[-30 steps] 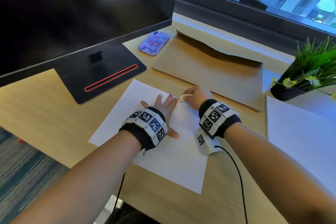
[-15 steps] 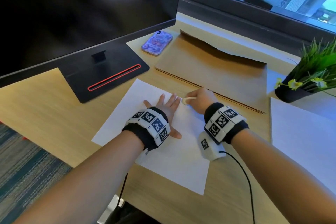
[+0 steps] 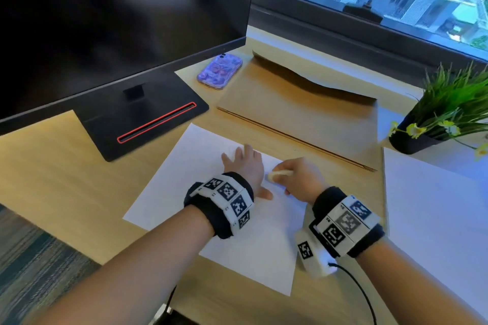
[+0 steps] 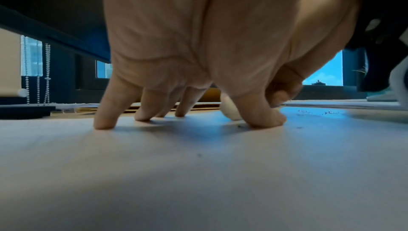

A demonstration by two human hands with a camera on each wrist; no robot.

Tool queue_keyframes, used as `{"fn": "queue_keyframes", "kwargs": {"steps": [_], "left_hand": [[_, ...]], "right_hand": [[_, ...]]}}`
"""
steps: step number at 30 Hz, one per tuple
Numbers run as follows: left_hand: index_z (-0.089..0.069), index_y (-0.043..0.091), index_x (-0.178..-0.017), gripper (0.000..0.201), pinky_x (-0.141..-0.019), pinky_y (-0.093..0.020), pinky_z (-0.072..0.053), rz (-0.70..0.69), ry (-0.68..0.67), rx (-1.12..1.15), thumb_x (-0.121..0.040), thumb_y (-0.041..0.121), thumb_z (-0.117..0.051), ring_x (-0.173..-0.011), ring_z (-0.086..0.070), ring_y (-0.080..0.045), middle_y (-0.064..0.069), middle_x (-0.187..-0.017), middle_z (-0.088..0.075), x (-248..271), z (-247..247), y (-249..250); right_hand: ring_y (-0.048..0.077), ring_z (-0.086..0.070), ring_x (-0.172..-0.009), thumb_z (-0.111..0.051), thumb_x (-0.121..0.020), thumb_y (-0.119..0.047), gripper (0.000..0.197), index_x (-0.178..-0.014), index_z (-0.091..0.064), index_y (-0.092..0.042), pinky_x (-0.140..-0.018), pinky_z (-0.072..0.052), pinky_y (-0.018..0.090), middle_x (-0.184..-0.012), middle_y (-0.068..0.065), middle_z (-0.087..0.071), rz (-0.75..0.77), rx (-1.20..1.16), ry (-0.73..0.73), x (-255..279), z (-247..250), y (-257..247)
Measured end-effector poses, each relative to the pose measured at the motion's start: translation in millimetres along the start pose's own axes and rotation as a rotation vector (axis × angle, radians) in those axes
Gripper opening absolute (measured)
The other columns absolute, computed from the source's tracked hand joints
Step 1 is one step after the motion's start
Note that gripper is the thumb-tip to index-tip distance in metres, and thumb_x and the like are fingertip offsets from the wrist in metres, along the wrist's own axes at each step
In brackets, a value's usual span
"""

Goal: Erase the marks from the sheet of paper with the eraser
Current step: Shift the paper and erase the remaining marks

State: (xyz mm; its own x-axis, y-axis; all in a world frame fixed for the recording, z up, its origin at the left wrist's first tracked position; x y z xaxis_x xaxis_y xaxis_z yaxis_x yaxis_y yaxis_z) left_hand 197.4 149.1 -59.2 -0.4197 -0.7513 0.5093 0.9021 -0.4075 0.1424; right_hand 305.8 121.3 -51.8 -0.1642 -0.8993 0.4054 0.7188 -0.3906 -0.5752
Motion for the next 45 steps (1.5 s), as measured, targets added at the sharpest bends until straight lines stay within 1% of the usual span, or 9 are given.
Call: {"fn": "queue_keyframes", "kwargs": {"steps": [4, 11, 14, 16, 24, 31, 35, 39, 45], "left_hand": [[0.005, 0.007, -0.150, 0.104, -0.110, -0.061, -0.013, 0.000, -0.052, 0.087, -0.083, 0.051, -0.062, -0.145, 0.005, -0.031, -0.009, -0.157, 0.014, -2, -7, -2], [0.010, 0.019, -0.150, 0.106, -0.106, -0.068, -0.014, -0.001, -0.076, 0.080, -0.081, 0.059, -0.059, -0.145, 0.009, -0.024, 0.003, -0.157, 0.019, -2, -9, -11], [0.013, 0.020, -0.150, 0.109, -0.106, -0.069, -0.011, -0.008, -0.091, 0.082, -0.079, 0.061, -0.060, -0.145, 0.011, -0.025, 0.003, -0.156, 0.022, -2, -10, -11], [0.013, 0.020, -0.149, 0.110, -0.106, -0.069, -0.011, -0.007, -0.092, 0.079, -0.080, 0.061, -0.060, -0.145, 0.011, -0.026, 0.003, -0.156, 0.022, -3, -11, -10], [0.014, 0.020, -0.149, 0.109, -0.104, -0.072, -0.011, -0.005, -0.100, 0.082, -0.080, 0.060, -0.060, -0.145, 0.013, -0.026, 0.004, -0.155, 0.023, -3, -12, -11], [0.016, 0.022, -0.149, 0.109, -0.103, -0.073, -0.011, 0.010, -0.117, 0.070, -0.080, 0.060, -0.060, -0.144, 0.015, -0.027, 0.004, -0.155, 0.026, -3, -12, -10], [0.016, 0.023, -0.149, 0.107, -0.103, -0.073, -0.011, -0.004, -0.116, 0.062, -0.081, 0.060, -0.058, -0.144, 0.016, -0.028, 0.002, -0.155, 0.026, -2, -13, -11], [0.016, 0.025, -0.149, 0.108, -0.103, -0.074, -0.011, -0.001, -0.115, 0.059, -0.080, 0.062, -0.058, -0.144, 0.016, -0.028, 0.003, -0.154, 0.026, -3, -14, -11], [0.018, 0.025, -0.149, 0.109, -0.102, -0.074, -0.011, 0.006, -0.124, 0.043, -0.080, 0.062, -0.058, -0.144, 0.017, -0.028, 0.002, -0.154, 0.027, -4, -14, -10]], "right_hand": [[0.015, -0.056, -0.093, -0.059, -0.091, -0.020, 0.021, -0.110, -0.067, -0.014, -0.078, -0.042, 0.024, -0.109, 0.004, -0.064, 0.024, 0.126, 0.012, -19, -2, -13], [0.015, -0.056, -0.093, -0.057, -0.092, -0.016, 0.021, -0.111, -0.066, -0.016, -0.076, -0.043, 0.022, -0.109, 0.003, -0.062, 0.071, 0.198, 0.105, -39, 4, -25], [0.015, -0.058, -0.085, -0.054, -0.094, -0.020, 0.014, -0.096, -0.067, -0.021, -0.073, -0.046, 0.024, -0.096, 0.000, -0.062, 0.162, 0.386, -0.030, -22, -3, -20], [0.015, -0.059, -0.088, -0.053, -0.094, -0.022, 0.017, -0.102, -0.068, -0.024, -0.080, -0.051, 0.028, -0.099, -0.002, -0.062, 0.190, 0.477, -0.126, -15, -5, -16], [0.017, -0.059, -0.093, -0.053, -0.094, -0.015, 0.023, -0.113, -0.066, -0.017, -0.078, -0.045, 0.025, -0.111, 0.004, -0.063, 0.080, 0.197, 0.114, -48, 13, -25], [0.016, -0.055, -0.086, -0.050, -0.095, -0.021, 0.015, -0.088, -0.062, -0.025, -0.076, -0.044, 0.026, -0.097, 0.000, -0.059, 0.148, 0.424, -0.067, -15, 1, -15], [0.017, -0.057, -0.091, -0.049, -0.095, -0.015, 0.022, -0.109, -0.066, -0.017, -0.077, -0.044, 0.025, -0.106, 0.003, -0.062, 0.115, 0.319, 0.052, -34, 12, -29], [0.015, -0.055, -0.089, -0.049, -0.096, -0.015, 0.023, -0.112, -0.065, -0.019, -0.076, -0.043, 0.025, -0.106, 0.002, -0.061, 0.097, 0.318, 0.065, -31, 9, -25], [0.017, -0.053, -0.083, -0.048, -0.094, -0.015, 0.017, -0.085, -0.062, -0.022, -0.071, -0.041, 0.025, -0.095, 0.001, -0.059, 0.117, 0.388, -0.045, -12, 4, -16]]}}
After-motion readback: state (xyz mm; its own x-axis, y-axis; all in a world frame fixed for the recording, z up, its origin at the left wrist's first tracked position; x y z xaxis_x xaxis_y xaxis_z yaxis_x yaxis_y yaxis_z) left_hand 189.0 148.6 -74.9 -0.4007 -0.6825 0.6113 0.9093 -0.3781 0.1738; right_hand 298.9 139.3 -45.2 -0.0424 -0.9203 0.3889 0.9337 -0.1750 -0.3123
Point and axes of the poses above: each hand's wrist, its own x-axis away from the middle knuckle, its own z-axis out of the back of the hand, y = z × x, the point moved 6 cm from there along -x, towards the middle knuckle
